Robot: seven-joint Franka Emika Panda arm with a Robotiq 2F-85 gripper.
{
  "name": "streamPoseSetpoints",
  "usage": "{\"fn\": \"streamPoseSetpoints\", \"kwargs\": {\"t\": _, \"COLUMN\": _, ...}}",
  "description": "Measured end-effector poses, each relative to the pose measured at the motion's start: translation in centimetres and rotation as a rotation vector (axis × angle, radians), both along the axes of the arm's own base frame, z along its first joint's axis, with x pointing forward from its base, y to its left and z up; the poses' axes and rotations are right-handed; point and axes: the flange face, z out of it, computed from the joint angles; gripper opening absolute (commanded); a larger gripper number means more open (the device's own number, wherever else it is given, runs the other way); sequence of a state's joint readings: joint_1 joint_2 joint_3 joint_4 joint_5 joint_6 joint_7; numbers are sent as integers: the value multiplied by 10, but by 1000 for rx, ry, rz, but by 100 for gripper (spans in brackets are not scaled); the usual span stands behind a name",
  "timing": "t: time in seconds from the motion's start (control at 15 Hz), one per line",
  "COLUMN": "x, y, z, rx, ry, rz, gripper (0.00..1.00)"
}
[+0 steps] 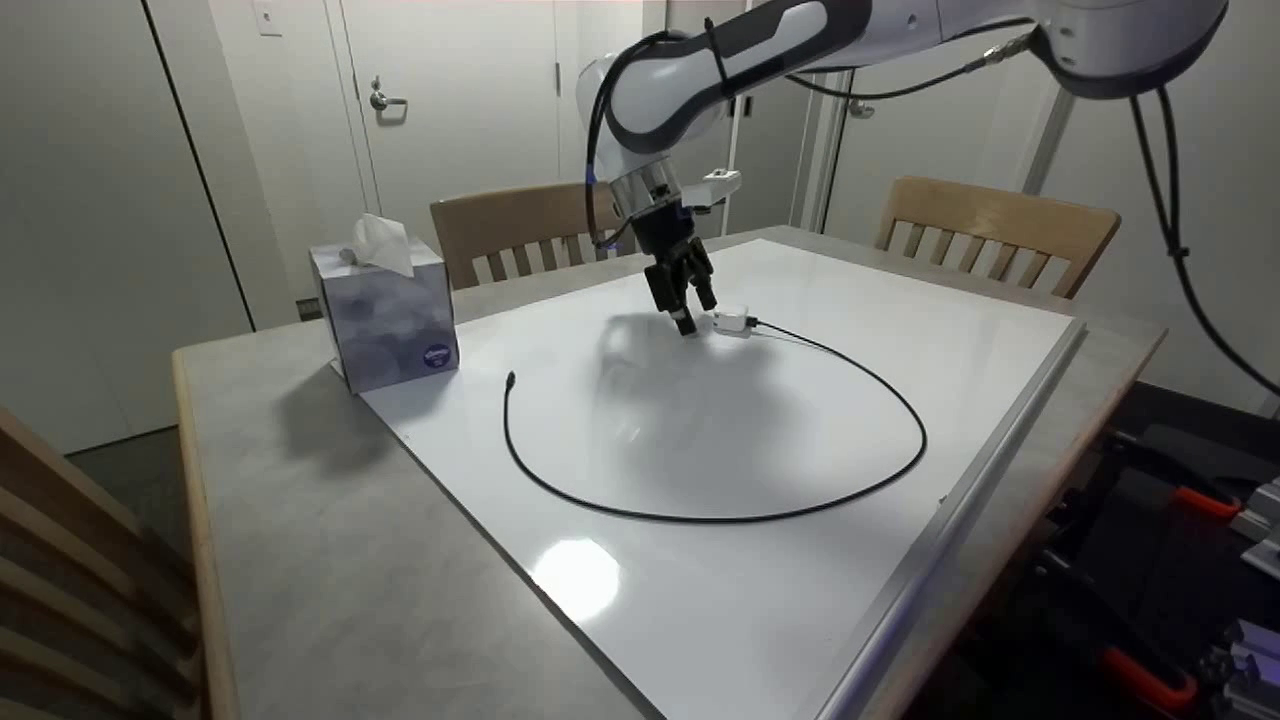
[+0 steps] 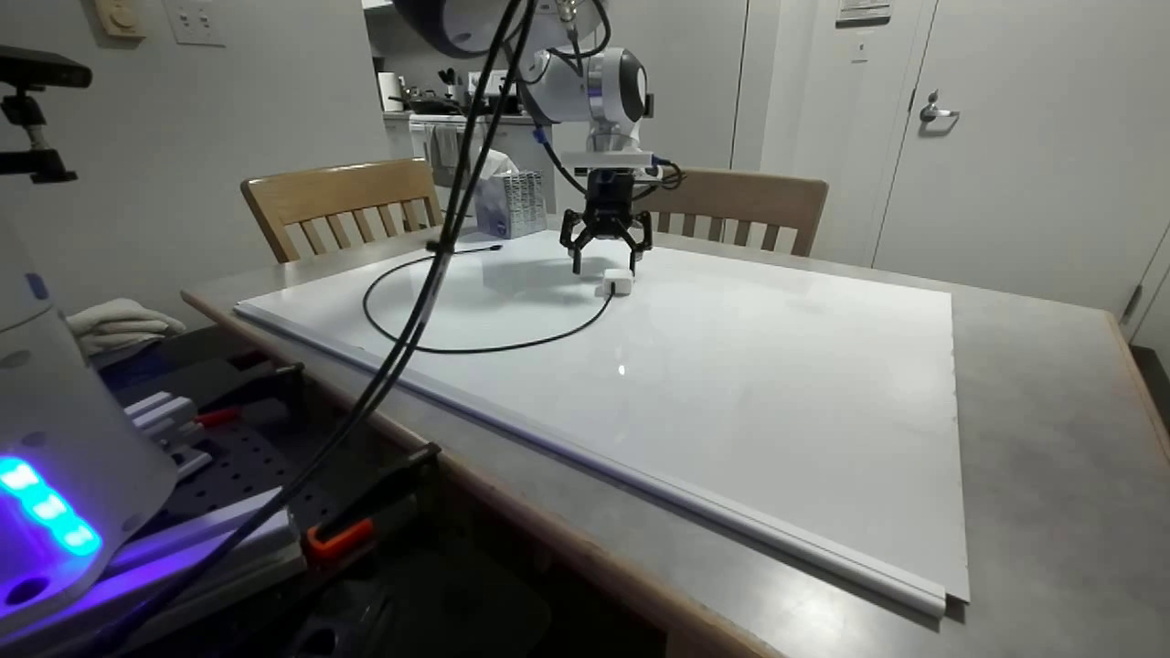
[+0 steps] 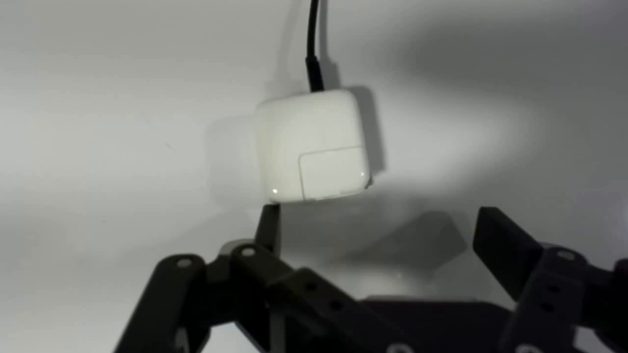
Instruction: Straighten the charger cable.
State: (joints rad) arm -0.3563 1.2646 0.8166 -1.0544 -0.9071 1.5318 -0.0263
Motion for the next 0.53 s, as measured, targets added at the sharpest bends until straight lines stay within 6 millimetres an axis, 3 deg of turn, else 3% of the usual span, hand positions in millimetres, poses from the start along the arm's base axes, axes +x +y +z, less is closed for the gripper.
{"fn": "streamPoseSetpoints", "kwargs": {"t": 0.27, "x": -4, "y": -23, "z": 6, "rx": -12, "ry": -37, "rz": -65, "gripper": 100}}
{"fn": "streamPoseSetpoints", "kwargs": {"t": 0.53, "x": -14, "y": -28, "z": 10, "rx": -28, "ry": -62, "rz": -117, "gripper": 100}}
